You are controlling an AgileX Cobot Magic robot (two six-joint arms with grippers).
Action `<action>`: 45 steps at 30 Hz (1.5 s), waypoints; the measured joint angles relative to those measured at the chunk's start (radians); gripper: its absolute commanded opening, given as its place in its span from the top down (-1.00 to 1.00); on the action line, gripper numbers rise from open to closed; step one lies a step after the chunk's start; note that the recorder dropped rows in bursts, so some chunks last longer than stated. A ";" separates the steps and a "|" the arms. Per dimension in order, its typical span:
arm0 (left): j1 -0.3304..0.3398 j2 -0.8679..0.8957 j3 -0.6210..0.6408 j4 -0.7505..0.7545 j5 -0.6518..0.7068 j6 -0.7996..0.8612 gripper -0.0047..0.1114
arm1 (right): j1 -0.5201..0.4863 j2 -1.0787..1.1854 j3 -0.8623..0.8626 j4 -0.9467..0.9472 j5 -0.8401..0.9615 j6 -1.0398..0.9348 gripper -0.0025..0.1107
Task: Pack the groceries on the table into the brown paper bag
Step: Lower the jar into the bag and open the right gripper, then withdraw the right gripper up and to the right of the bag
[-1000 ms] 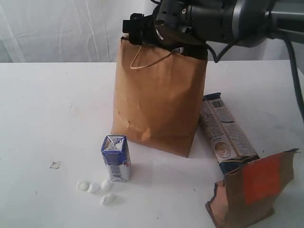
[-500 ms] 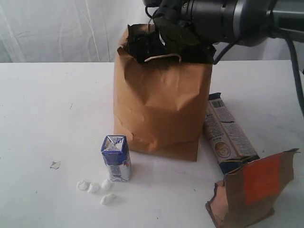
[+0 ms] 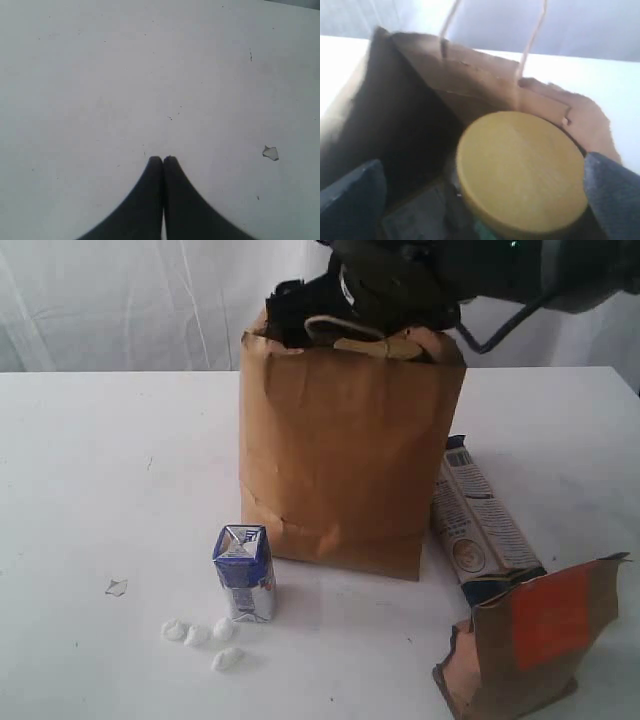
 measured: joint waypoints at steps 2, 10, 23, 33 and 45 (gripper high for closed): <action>0.000 0.000 0.000 0.000 0.000 0.000 0.92 | 0.007 -0.025 0.000 0.000 -0.042 -0.008 -0.83; 0.000 0.000 0.000 0.000 0.000 0.000 0.92 | 0.009 -0.063 0.000 -0.002 -0.100 -0.019 -0.83; 0.000 0.000 0.000 0.000 0.000 0.000 0.92 | 0.018 -0.101 0.000 0.048 -0.058 -0.019 -0.83; 0.000 0.000 0.000 0.000 0.000 0.000 0.92 | 0.020 -0.284 0.000 0.174 0.337 -0.458 -0.83; 0.000 0.000 0.000 0.000 0.000 0.000 0.92 | 0.020 -0.439 0.000 0.211 0.435 -0.684 -0.83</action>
